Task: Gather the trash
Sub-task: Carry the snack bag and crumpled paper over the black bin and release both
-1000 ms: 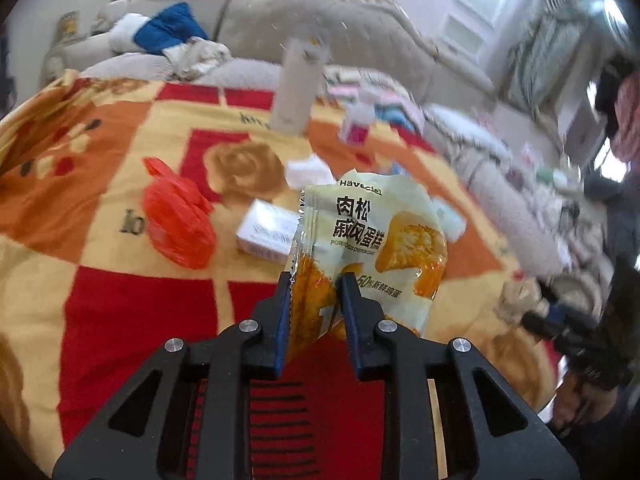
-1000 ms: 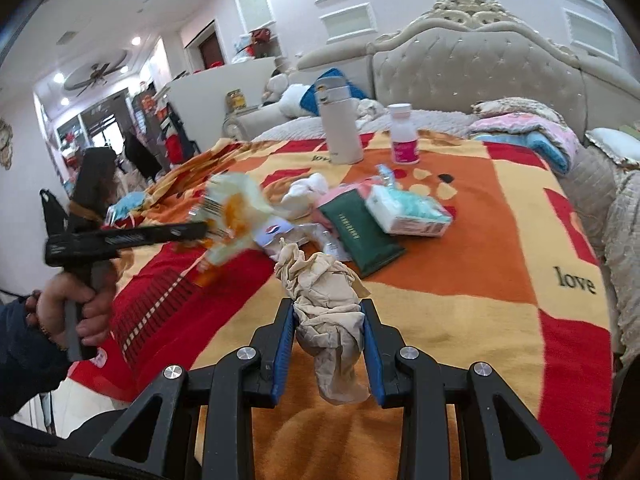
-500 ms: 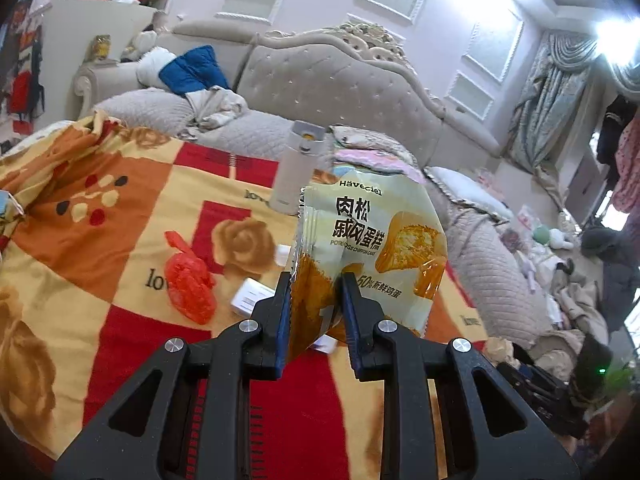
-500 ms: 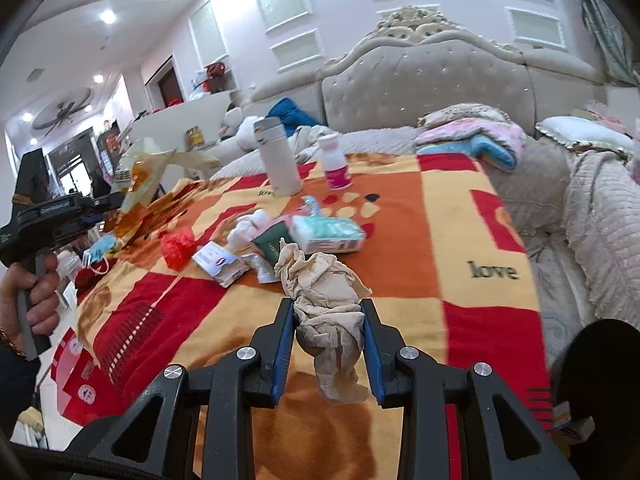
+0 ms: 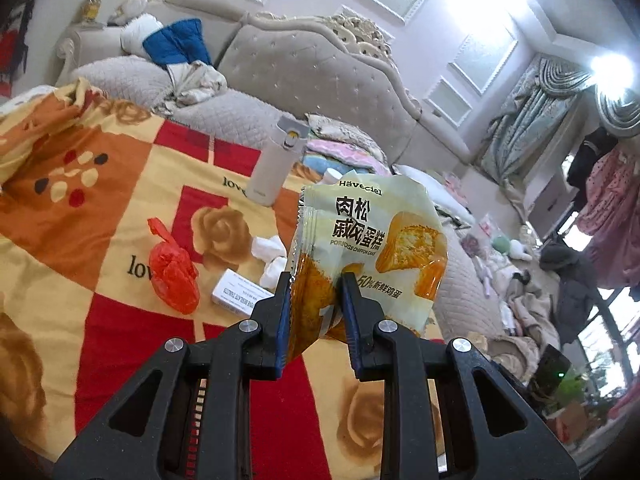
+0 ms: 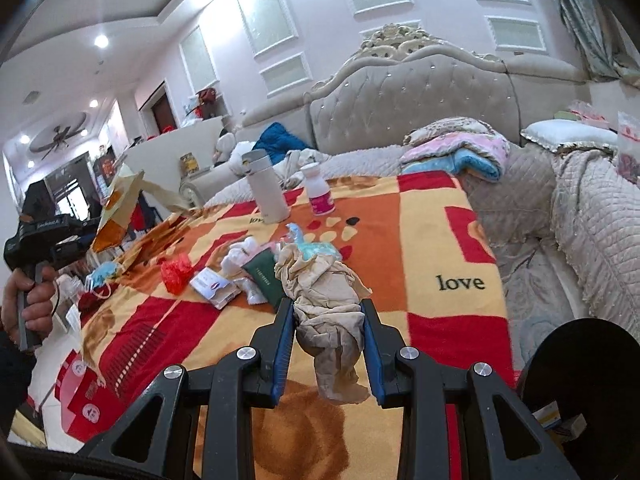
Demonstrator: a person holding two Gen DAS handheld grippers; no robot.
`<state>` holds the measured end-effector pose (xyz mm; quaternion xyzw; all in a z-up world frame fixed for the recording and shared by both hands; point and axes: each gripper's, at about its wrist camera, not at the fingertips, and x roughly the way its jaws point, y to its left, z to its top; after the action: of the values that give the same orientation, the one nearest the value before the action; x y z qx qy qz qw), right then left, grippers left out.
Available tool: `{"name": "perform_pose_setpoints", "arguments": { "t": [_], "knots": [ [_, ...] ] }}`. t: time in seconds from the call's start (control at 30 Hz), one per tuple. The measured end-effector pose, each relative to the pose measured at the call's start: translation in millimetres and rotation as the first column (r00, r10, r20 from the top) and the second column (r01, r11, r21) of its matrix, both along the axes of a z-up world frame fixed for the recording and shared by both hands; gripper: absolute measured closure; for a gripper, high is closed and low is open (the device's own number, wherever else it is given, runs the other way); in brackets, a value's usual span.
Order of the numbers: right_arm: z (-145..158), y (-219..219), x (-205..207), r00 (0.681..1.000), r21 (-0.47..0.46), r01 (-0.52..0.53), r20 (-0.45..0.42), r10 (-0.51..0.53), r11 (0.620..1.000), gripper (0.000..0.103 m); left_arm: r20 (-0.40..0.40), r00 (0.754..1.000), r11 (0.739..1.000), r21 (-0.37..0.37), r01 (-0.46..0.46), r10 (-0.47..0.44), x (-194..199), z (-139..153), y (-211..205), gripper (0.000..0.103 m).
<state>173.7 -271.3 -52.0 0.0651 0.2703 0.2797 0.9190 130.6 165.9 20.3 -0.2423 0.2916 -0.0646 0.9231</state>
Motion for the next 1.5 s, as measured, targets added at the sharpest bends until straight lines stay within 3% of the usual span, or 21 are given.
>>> {"name": "perform_pose_setpoints", "arguments": {
  "t": [0.27, 0.63, 0.93, 1.27, 1.33, 1.5],
  "knots": [
    [-2, -32, -2, 0.997, 0.020, 0.076, -0.009, -0.076, 0.997, 0.073, 0.020, 0.998, 0.985, 0.161, -0.060, 0.058, 14, -2, -62, 0.082],
    [-2, -104, -12, 0.967, 0.041, 0.255, -0.021, -0.254, 0.966, 0.073, 0.019, 0.999, 0.989, 0.138, 0.046, -0.049, 58, -12, -156, 0.082],
    [0, -155, -21, 0.921, 0.043, 0.389, -0.023, -0.388, 0.920, 0.073, 0.000, 0.986, 0.979, 0.122, 0.163, -0.164, 95, -24, -247, 0.082],
    [-13, -211, -19, 0.803, 0.000, 0.592, -0.081, -0.590, 0.806, 0.073, -0.029, 0.927, 0.908, 0.194, 0.371, -0.373, 120, -42, -379, 0.082],
    [-16, -217, -16, 0.778, -0.029, 0.621, -0.092, -0.621, 0.783, 0.073, -0.038, 0.913, 0.888, 0.217, 0.405, -0.407, 124, -49, -401, 0.082],
    [-25, -226, -9, 0.736, -0.099, 0.659, -0.116, -0.667, 0.745, 0.073, -0.104, 0.844, 0.810, 0.241, 0.534, -0.525, 129, -86, -444, 0.082]
  ]
}}
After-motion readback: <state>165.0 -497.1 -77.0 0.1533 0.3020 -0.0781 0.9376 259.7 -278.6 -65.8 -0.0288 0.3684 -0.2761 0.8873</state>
